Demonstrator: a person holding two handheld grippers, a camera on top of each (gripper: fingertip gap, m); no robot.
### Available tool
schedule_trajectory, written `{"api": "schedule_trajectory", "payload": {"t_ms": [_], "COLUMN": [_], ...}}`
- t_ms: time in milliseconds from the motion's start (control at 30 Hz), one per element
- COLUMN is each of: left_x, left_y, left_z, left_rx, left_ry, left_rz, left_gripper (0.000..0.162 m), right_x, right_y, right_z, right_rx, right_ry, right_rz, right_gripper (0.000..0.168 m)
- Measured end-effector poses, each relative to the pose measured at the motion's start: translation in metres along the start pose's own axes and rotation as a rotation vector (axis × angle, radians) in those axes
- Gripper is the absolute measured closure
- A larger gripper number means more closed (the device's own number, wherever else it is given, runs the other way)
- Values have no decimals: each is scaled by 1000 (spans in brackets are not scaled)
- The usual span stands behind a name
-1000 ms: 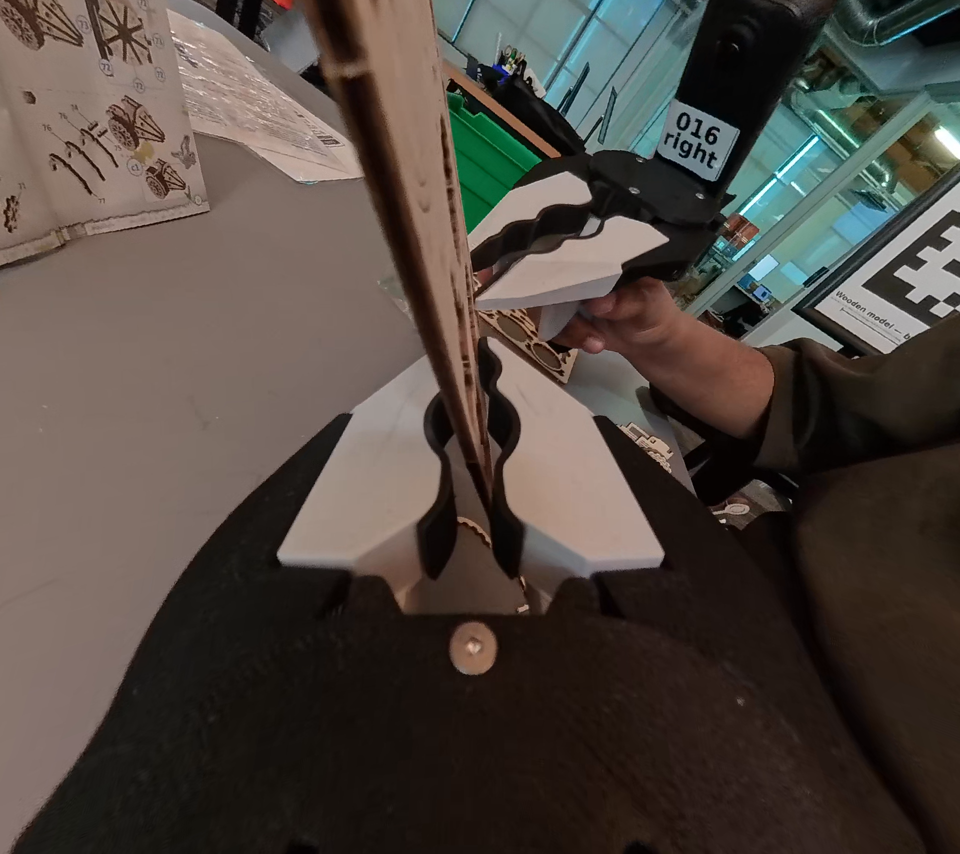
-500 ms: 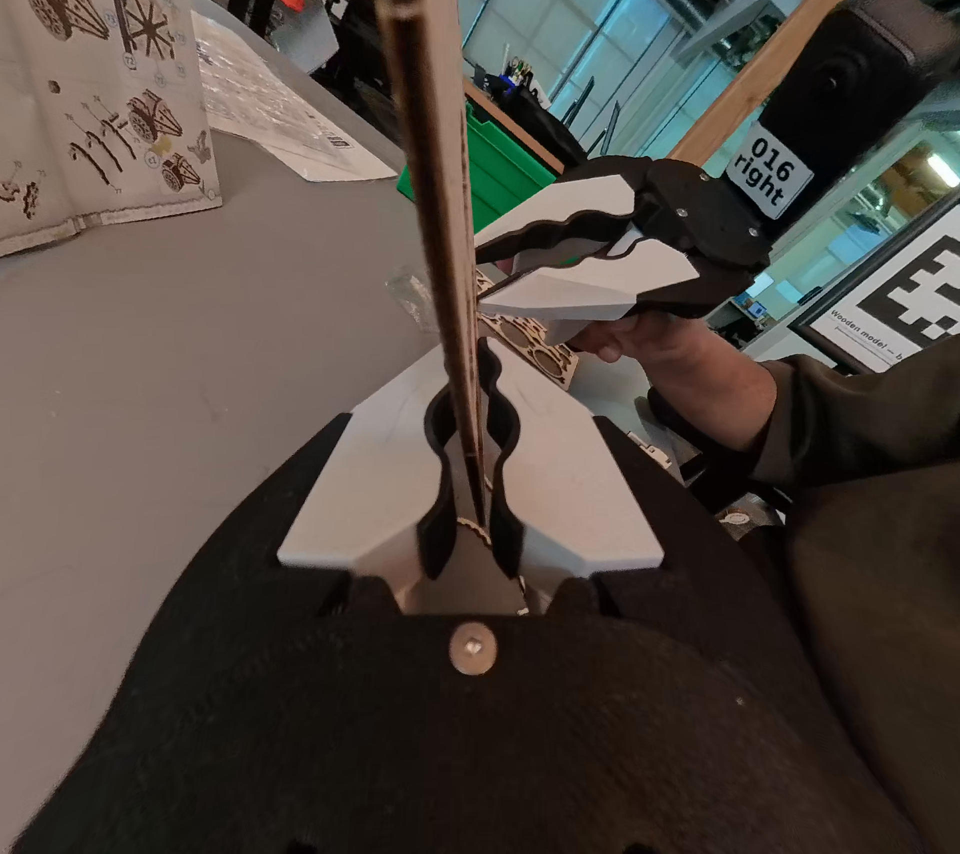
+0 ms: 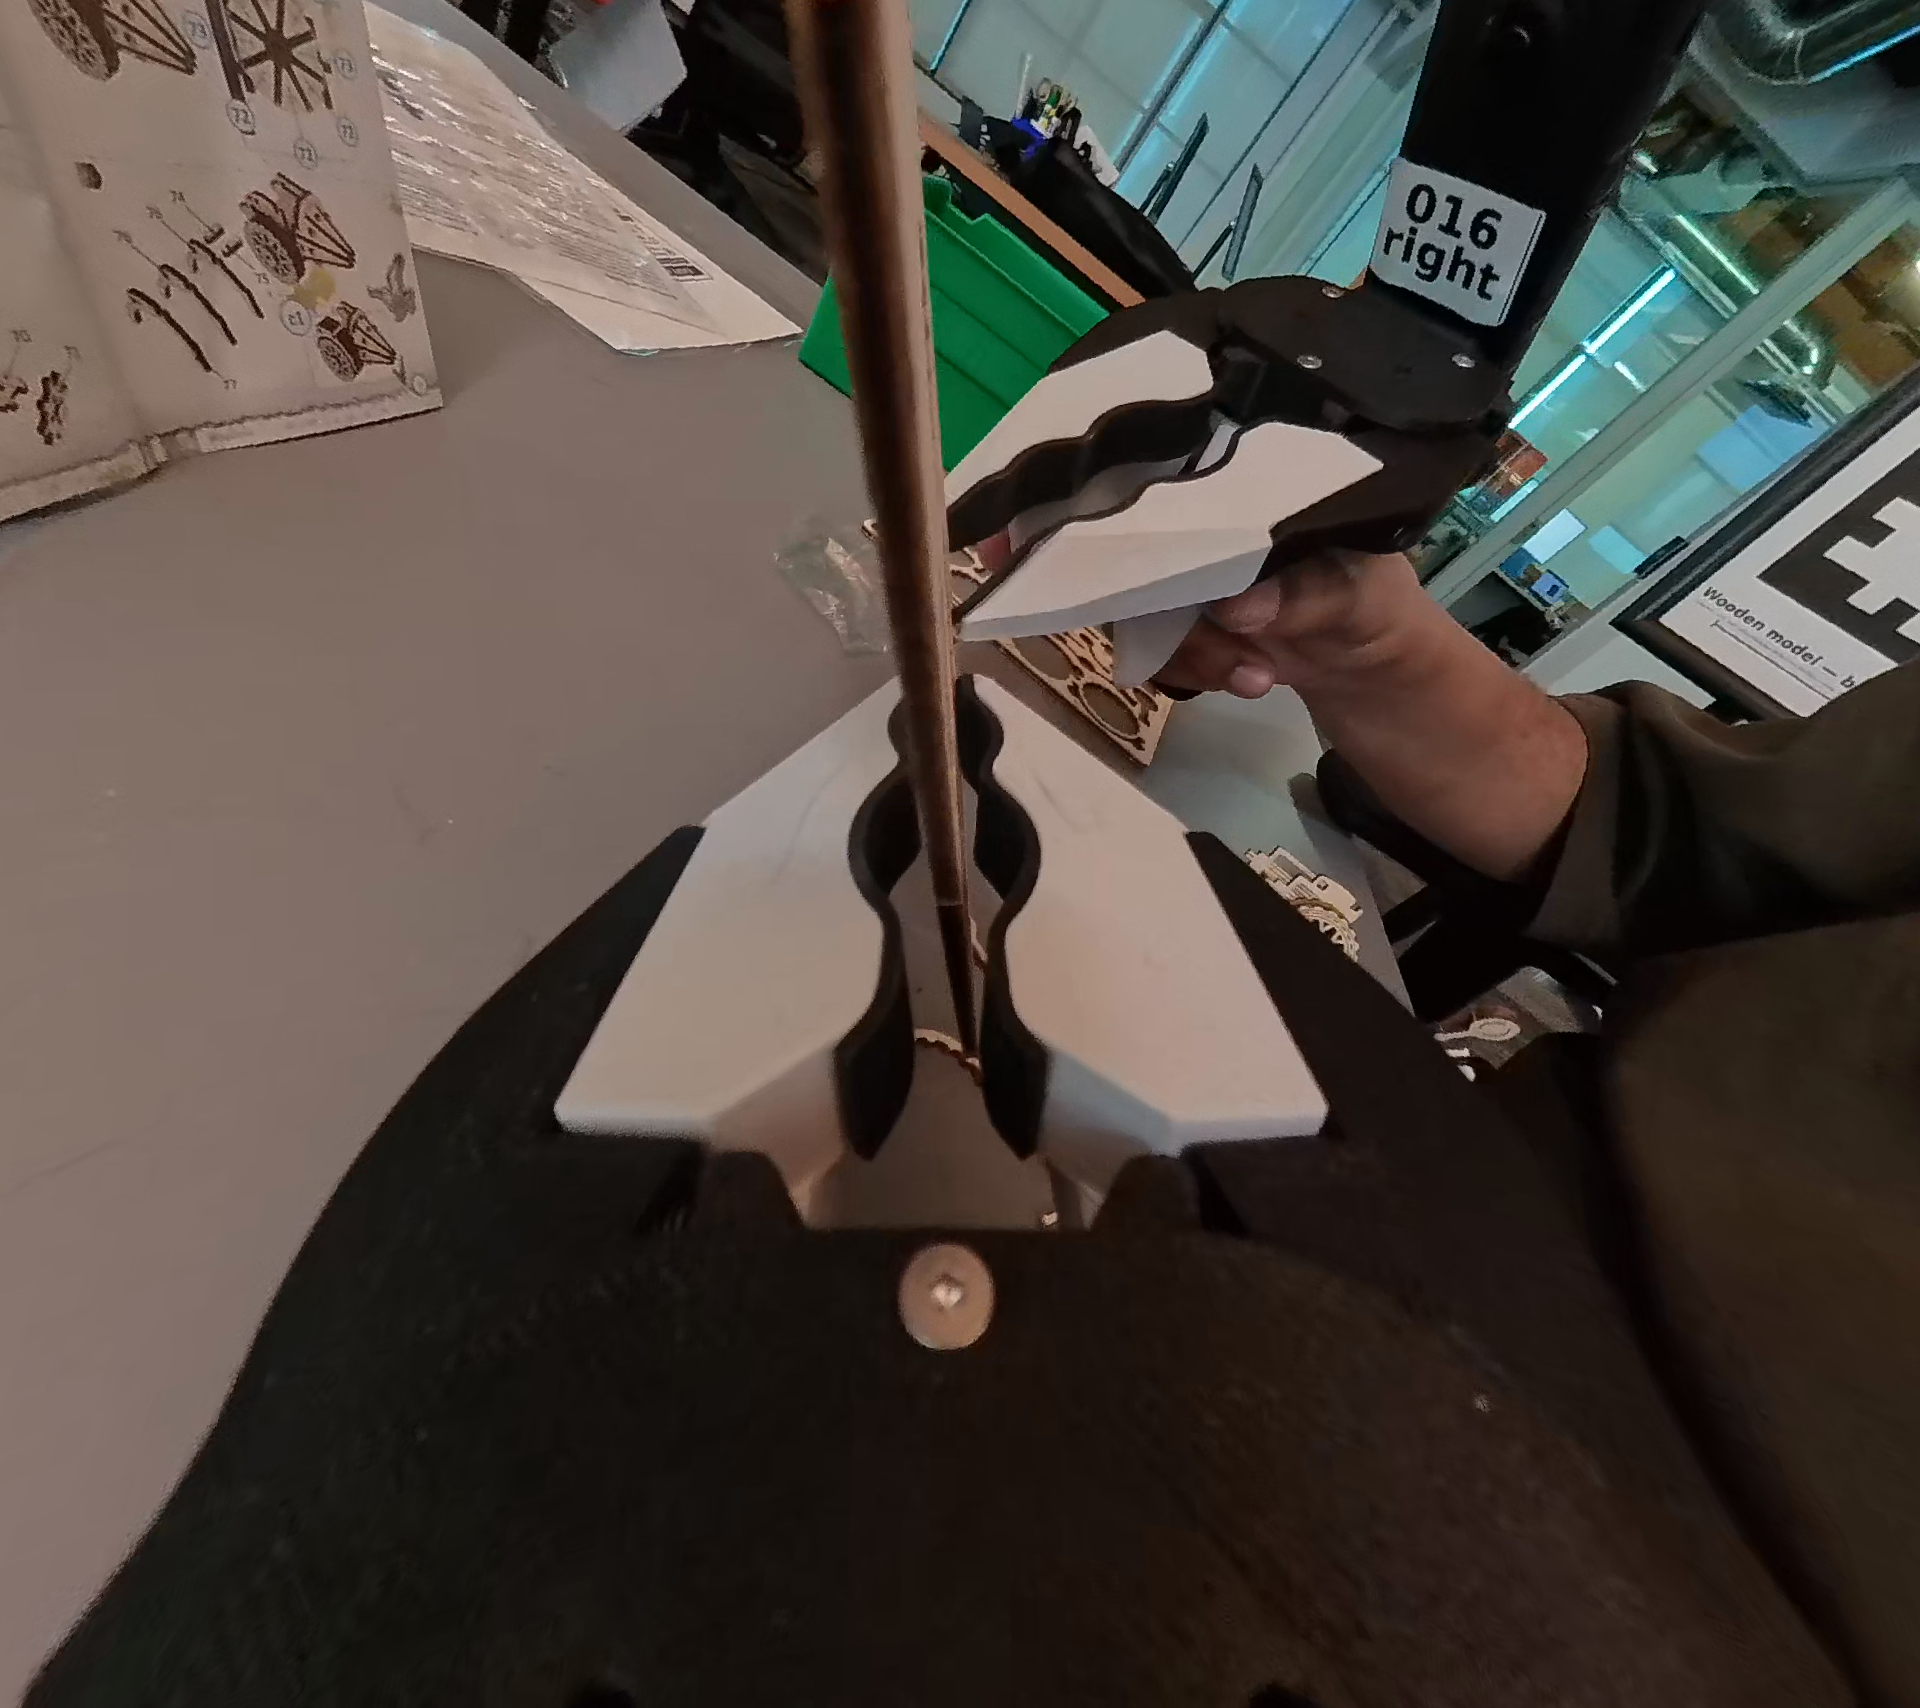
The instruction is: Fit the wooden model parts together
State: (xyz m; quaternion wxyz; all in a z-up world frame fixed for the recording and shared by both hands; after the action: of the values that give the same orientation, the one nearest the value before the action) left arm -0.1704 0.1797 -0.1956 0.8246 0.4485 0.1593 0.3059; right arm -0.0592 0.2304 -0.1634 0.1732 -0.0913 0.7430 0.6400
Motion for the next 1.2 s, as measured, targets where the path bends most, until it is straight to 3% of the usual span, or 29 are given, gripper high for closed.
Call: {"api": "schedule_trajectory", "payload": {"t_ms": [33, 433, 667, 833, 1033, 1200], "left_x": [0, 0, 1, 0, -11, -39], "left_y": [0, 0, -1, 0, 6, 13], "left_z": [0, 2, 1, 0, -13, -34], "left_rx": [0, 10, 19, -4, -99, -298], "left_ry": [0, -9, 18, 0, 27, 72], "left_rz": [-2, 1, -7, 14, 59, -66], "left_gripper": [162, 162, 162, 162, 162, 162], "right_x": [0, 0, 5, 3, -13, -35], "right_y": [0, -1, -5, 0, 15, 24], "right_z": [0, 0, -4, -3, 10, 34], "right_rx": [-6, -33, -202, -166, -71, -46], "right_ry": [-1, 8, -130, -125, -106, -183], "right_rz": [-1, 13, 18, 24, 120, 166], "right_gripper": [152, 152, 154, 149, 140, 141]}}
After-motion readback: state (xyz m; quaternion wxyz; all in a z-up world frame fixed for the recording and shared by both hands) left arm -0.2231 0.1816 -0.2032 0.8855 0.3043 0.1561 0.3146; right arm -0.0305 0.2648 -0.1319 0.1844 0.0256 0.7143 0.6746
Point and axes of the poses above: each gripper's, where its closed fingertips meet, x out along the fingers, y out of its top, z = x × y across the jaws, the point moved 7 cm from there along -x, back along the fingers, and after that the axes turned 7 degrees about z, right-handed, at the moved point
